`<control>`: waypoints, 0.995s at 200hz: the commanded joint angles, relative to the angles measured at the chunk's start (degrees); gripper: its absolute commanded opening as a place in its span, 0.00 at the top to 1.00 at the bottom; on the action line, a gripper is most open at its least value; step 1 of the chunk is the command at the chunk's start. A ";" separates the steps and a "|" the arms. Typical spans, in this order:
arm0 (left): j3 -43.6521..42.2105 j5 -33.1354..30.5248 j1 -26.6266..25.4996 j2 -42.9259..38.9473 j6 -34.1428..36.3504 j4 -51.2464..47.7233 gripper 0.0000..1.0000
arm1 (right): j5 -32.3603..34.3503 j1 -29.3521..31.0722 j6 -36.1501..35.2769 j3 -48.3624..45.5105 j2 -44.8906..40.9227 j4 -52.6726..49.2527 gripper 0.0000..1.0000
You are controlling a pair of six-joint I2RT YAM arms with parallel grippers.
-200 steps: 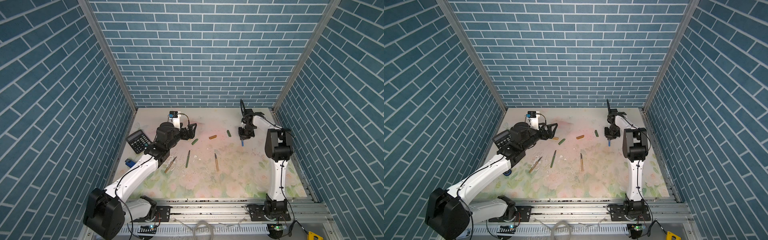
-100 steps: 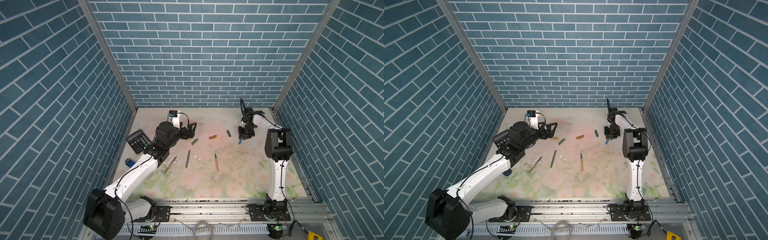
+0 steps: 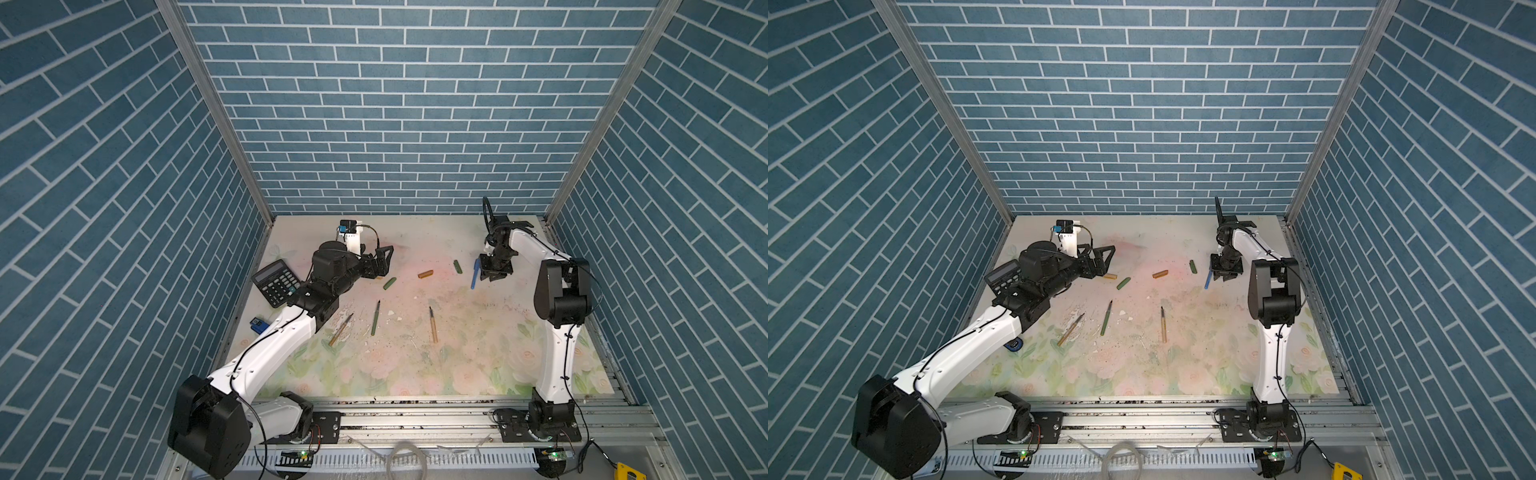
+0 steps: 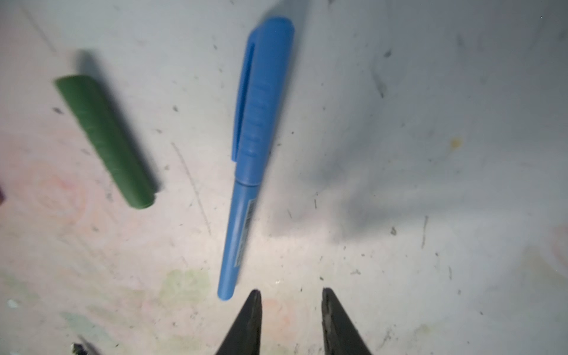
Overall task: Insert the pens into the pen caps
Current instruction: 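Lower the left gripper onto the green pen, grasp it, lift it upright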
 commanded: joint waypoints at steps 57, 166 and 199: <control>7.61 -8.68 0.26 6.25 -5.08 -29.15 0.30 | 1.13 7.60 6.88 -15.12 -23.19 17.71 0.67; 8.48 -7.99 -9.63 27.53 -3.40 -48.91 0.56 | -3.08 14.09 15.27 -27.49 -30.76 27.68 0.76; 9.28 -9.72 -10.25 31.16 -3.03 -48.93 0.60 | -3.24 14.74 15.31 -29.10 -31.82 28.49 0.76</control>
